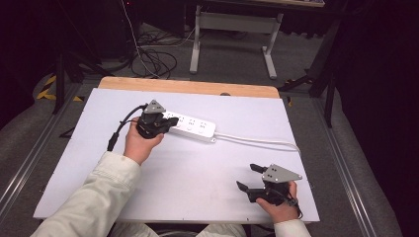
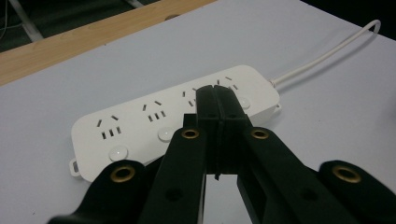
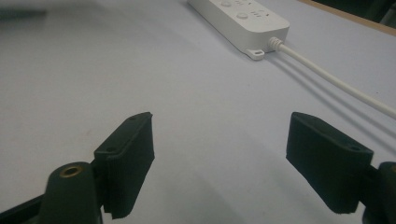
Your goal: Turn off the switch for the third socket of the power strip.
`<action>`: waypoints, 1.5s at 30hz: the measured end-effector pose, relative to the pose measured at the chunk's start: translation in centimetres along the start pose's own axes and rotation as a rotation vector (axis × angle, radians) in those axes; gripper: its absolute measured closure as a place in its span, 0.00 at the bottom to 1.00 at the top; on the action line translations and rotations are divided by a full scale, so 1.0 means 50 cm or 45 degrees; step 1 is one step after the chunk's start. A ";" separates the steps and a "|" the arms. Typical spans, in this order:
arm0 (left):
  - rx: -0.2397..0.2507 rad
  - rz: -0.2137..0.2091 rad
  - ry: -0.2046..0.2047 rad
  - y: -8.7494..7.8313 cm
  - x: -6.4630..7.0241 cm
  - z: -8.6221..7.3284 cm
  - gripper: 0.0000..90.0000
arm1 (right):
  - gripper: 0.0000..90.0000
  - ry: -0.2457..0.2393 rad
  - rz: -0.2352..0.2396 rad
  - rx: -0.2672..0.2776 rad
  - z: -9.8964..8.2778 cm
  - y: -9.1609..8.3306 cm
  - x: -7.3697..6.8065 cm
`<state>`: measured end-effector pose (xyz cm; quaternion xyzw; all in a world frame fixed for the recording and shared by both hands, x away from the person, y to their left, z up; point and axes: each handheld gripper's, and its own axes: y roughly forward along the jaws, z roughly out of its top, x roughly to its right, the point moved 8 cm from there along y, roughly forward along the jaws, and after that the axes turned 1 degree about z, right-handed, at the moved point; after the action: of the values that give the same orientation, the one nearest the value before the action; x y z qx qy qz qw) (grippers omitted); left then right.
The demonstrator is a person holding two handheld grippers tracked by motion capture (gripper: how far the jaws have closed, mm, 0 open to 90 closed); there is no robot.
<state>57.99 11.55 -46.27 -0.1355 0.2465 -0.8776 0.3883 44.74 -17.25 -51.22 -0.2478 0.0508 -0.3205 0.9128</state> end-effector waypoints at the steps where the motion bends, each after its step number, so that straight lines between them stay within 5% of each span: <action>1: -0.001 0.007 0.013 0.005 -0.001 -0.001 1.00 | 0.26 0.000 0.001 0.001 0.000 0.000 0.000; 14: 0.001 0.014 -0.079 0.072 -0.028 -0.023 1.00 | 0.26 0.001 0.005 0.000 -0.002 -0.001 0.000; 30: 0.015 0.024 -0.152 0.106 -0.048 -0.041 1.00 | 0.26 0.005 0.015 -0.006 -0.006 0.001 0.002; 45: -0.036 0.098 -0.121 0.118 -0.053 -0.053 1.00 | 0.26 0.008 0.028 -0.001 -0.005 0.002 0.000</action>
<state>62.23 10.99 -51.81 -0.1730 0.2451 -0.8510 0.4310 44.73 -17.29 -51.50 -0.2467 0.0565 -0.3111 0.9160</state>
